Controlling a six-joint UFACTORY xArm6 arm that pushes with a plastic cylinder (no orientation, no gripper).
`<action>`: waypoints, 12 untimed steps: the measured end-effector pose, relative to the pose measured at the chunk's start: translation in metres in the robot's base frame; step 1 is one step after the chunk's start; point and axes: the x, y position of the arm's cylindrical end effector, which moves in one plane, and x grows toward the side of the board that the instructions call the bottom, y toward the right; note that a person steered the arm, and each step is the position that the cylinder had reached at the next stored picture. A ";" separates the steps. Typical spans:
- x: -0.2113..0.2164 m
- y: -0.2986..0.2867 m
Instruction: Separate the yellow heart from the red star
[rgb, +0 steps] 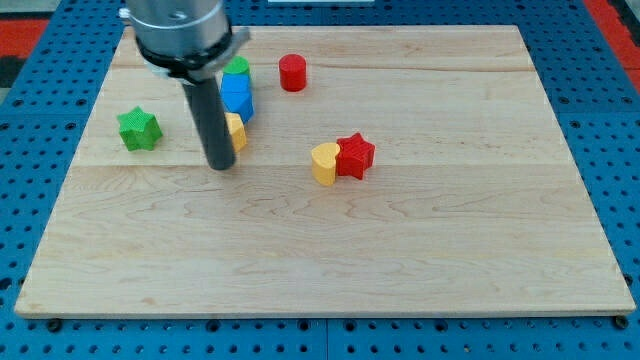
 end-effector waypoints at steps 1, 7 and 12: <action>0.002 0.029; 0.018 0.157; -0.007 0.052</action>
